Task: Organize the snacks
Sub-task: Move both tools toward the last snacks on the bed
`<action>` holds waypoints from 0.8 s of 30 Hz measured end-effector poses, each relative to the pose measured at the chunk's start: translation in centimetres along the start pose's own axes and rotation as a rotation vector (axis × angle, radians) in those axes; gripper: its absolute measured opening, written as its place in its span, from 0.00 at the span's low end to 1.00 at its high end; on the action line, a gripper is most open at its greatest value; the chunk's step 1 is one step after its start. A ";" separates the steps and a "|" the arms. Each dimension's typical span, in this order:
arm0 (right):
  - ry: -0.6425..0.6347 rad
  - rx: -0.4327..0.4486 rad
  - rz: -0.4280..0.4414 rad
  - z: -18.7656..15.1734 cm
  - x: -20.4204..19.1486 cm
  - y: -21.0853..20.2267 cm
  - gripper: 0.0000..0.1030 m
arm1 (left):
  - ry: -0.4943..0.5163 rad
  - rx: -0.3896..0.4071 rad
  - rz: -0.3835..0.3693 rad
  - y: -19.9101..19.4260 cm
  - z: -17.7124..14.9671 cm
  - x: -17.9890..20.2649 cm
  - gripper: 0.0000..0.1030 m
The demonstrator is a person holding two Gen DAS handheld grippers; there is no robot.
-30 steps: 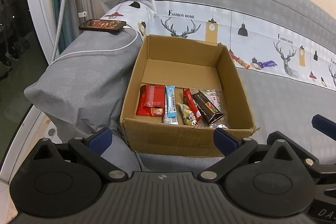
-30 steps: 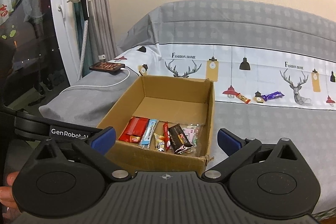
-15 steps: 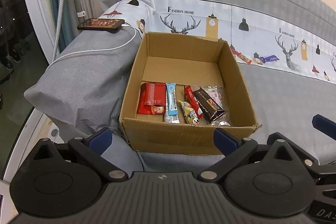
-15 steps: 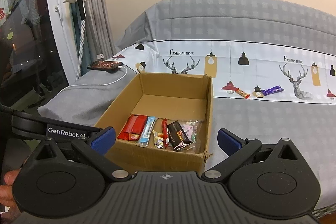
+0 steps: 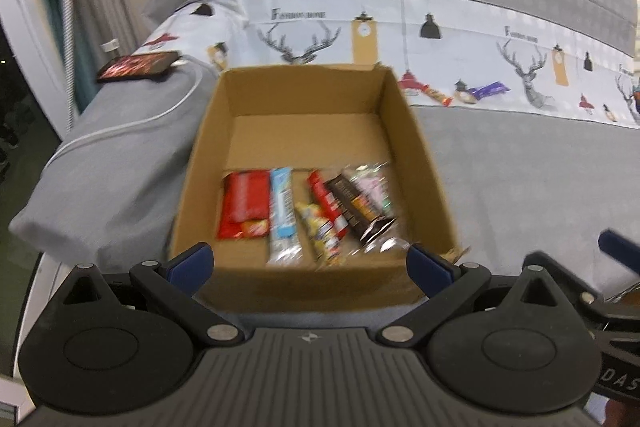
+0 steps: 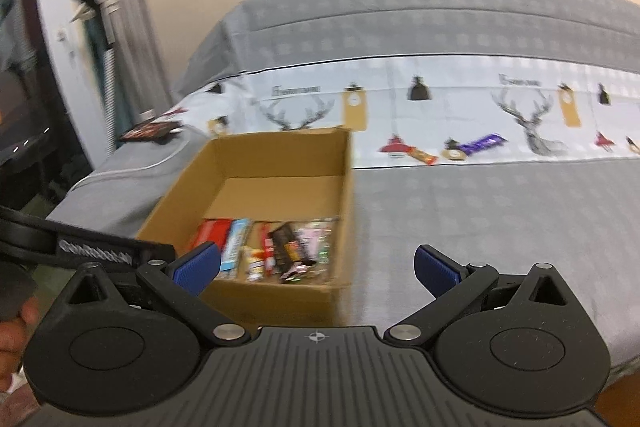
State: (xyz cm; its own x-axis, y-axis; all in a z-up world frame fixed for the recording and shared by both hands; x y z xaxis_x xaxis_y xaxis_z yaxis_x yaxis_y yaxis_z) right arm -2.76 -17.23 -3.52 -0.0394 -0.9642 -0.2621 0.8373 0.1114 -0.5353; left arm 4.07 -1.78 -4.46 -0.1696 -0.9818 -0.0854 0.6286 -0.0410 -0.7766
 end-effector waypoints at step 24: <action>0.367 0.063 -0.331 9.0 27.4 16.0 1.00 | -0.114 -0.229 -0.032 30.0 22.1 20.4 1.00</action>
State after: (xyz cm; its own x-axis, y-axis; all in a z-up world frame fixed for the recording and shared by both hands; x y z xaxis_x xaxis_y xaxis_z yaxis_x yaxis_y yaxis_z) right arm 14.48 -44.00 -11.99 -0.4885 -0.7960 -0.3574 0.7784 -0.2124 -0.5908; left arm 36.21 -27.09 -15.70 -0.0922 -0.9957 0.0021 0.4336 -0.0420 -0.9001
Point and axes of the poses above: each gripper's, at about its wrist camera, not at the fingertips, and y roughly the way its jaws point, x to its right, z to its top, the point moved 7 cm from there along y, roughly the way its jaws point, and after that the axes turned 1 degree about y, right-handed, at the moved point
